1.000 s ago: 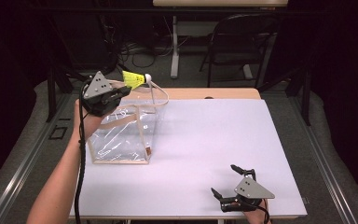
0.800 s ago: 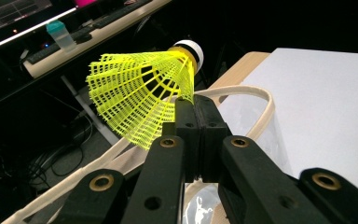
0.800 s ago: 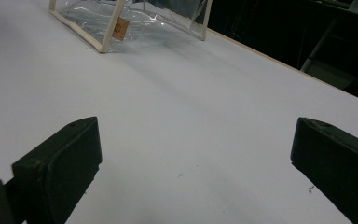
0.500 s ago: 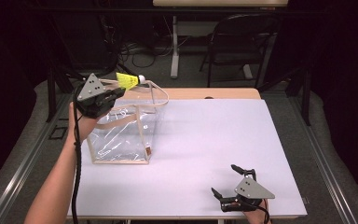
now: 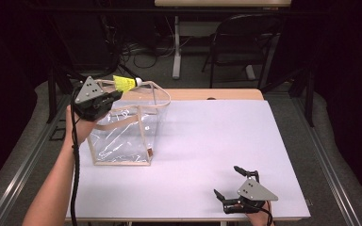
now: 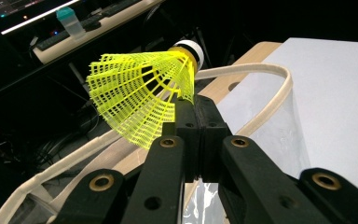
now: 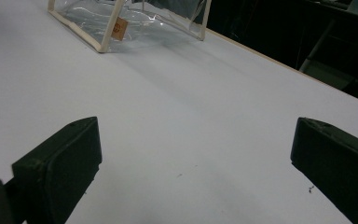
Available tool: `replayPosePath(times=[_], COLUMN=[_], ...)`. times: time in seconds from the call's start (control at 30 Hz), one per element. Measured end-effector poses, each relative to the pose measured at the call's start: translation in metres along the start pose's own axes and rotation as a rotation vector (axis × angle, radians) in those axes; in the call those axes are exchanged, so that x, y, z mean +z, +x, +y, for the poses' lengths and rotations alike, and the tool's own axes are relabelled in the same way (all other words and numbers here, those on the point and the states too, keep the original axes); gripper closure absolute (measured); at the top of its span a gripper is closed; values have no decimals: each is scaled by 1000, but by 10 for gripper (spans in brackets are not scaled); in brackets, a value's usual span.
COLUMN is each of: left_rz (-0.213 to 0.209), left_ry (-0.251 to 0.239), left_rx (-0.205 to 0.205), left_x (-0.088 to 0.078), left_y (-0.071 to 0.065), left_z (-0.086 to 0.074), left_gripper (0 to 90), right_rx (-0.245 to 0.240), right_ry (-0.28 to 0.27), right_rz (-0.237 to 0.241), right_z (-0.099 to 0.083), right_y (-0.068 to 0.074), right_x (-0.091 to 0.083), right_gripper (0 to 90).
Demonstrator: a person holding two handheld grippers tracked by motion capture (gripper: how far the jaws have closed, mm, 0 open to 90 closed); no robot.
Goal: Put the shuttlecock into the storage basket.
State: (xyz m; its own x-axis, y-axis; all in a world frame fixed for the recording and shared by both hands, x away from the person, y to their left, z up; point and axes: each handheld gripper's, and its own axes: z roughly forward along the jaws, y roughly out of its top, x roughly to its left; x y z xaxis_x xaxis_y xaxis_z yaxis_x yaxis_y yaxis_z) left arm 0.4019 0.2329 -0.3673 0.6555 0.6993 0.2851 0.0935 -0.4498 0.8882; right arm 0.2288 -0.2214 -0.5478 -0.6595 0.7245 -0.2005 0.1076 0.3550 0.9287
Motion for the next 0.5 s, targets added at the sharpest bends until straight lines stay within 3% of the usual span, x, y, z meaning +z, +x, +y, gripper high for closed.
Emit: replayPosePath(times=[0.5], left_rz=[7], left_ry=[25], left_rx=[-3], left_x=[0], left_y=[1], left_z=[-10], left_gripper=[896], right_rx=[-1], right_ry=[1], right_rz=[0], right_z=[0], right_y=[0], right_x=[0], right_gripper=[14])
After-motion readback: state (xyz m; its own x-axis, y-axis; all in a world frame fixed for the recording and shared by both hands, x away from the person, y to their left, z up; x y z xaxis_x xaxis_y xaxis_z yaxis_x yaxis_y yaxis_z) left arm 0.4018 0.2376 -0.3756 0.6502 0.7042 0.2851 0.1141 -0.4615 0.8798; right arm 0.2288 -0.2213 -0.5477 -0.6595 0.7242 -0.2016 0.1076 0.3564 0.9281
